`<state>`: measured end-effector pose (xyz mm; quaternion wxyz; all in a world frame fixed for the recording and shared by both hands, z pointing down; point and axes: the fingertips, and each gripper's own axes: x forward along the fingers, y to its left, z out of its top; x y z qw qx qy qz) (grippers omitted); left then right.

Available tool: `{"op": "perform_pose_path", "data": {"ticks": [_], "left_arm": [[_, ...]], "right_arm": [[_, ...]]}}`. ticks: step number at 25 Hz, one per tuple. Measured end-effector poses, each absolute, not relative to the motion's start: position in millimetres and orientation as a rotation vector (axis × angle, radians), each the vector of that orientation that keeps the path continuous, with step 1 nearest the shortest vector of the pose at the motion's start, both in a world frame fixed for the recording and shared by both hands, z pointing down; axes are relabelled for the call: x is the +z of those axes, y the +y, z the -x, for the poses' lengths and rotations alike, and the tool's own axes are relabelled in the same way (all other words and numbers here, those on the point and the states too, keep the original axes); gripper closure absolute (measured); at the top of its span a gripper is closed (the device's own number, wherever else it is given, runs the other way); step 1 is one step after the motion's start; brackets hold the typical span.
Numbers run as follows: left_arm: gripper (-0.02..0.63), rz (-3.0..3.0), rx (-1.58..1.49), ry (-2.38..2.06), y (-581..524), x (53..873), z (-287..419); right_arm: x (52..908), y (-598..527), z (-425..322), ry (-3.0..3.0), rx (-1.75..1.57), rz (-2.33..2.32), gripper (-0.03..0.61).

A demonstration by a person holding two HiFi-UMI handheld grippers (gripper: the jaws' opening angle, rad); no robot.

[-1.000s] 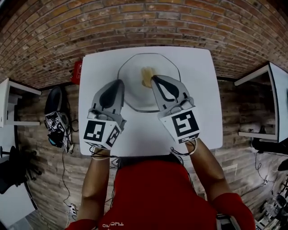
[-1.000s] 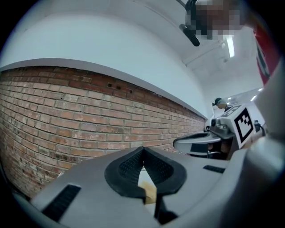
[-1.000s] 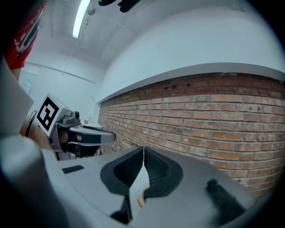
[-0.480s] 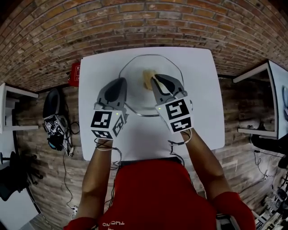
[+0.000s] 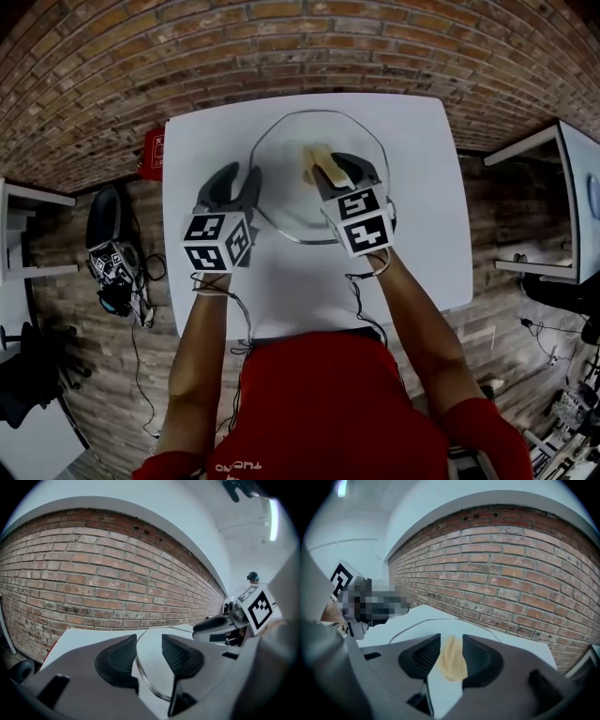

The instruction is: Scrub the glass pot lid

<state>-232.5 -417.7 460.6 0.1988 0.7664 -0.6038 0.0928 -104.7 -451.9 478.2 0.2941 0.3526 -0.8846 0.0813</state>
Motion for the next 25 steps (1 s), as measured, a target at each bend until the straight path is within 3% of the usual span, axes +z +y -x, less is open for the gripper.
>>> {"op": "perform_pose_path", "data": {"ticks": [9, 25], "left_arm": [[0.408, -1.992, 0.273, -1.532, -424.2, 512.6, 245.9], [0.418, -1.922, 0.322, -1.394, -427.1, 545.1, 236.6]], "right_arm": [[522.0, -471.0, 98.6, -2.23, 0.313, -0.955, 0.433], [543.2, -471.4, 101.7, -2.178, 0.358, -0.918, 0.453]]}}
